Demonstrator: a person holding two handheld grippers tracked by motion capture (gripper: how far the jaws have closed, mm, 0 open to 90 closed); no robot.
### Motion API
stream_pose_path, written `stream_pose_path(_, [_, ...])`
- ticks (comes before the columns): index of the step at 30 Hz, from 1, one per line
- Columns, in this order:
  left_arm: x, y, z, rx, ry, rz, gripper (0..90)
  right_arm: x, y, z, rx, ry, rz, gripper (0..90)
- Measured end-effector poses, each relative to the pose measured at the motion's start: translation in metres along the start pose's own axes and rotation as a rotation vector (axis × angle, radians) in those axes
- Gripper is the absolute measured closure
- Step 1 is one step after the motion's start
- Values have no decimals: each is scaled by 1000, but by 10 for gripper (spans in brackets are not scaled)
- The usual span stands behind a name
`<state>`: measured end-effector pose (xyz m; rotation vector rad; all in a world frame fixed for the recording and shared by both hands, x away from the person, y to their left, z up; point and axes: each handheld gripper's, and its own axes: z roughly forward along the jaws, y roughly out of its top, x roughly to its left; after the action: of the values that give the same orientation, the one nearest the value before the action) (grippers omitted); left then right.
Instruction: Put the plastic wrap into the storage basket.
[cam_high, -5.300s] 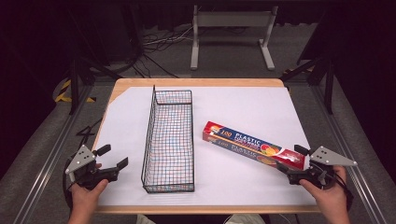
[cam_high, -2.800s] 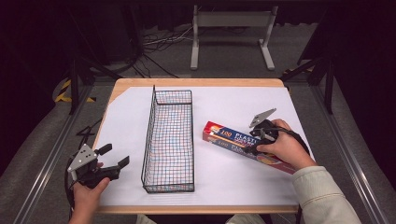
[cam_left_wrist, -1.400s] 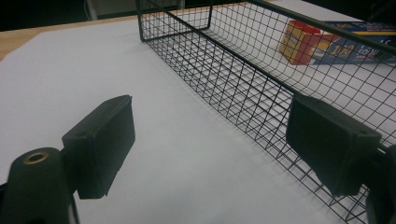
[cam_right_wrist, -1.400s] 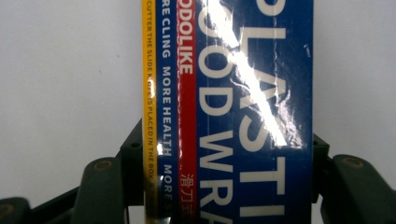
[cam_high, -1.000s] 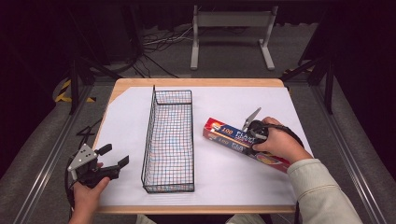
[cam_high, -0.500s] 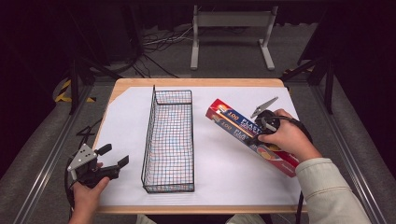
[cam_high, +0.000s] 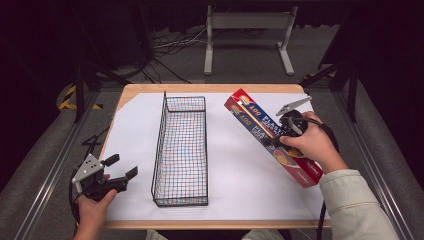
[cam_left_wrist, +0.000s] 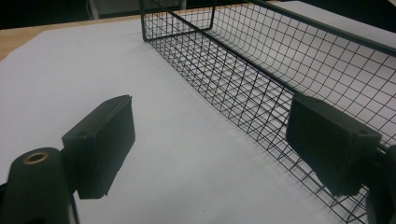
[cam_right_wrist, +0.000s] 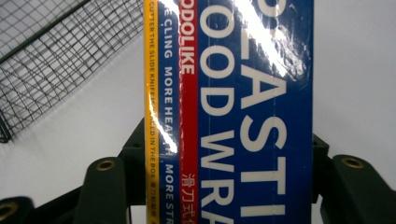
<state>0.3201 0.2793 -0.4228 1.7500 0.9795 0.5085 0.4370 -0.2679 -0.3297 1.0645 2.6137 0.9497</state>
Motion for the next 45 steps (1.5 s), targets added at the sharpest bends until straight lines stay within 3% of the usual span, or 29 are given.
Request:
stream_pose_path(3, [0,0,0,0,0,0,163,0,1,-3,-20,-12,19,411])
stream_pose_path(6, [0,0,0,0,1,-2,164,3,4,-8,-51,-61,133,411])
stream_pose_path(8, [0,0,0,0,1,-2,164,3,5,-8,-55,-70,161,411])
stream_pose_path(9, [0,0,0,0,1,-3,164,4,7,-10,-78,-103,218,412])
stream_pose_path(12, [1,0,0,0,3,-3,164,6,9,-11,-96,-143,283,413])
stream_pose_path(13, [1,0,0,0,3,-3,164,6,9,-11,-96,-143,283,413])
stream_pose_path(14, [1,0,0,-3,4,-6,163,6,11,-11,-93,-169,358,412])
stream_pose_path(15, [1,0,0,-3,4,-6,164,7,12,-11,-91,-182,383,412])
stream_pose_path(19, [1,0,0,-2,4,-5,164,6,14,-10,-80,-210,560,412])
stream_pose_path(21, [1,0,0,-3,4,-5,163,4,15,-10,-76,-235,615,412])
stream_pose_path(24, [1,0,0,-1,4,-4,164,3,17,-9,-73,-255,668,412])
stream_pose_path(32, [1,0,1,1,5,-5,163,2,23,-6,-82,-227,813,411])
stream_pose_path(45, [0,1,0,-4,8,0,164,14,53,-1,-65,-230,877,411])
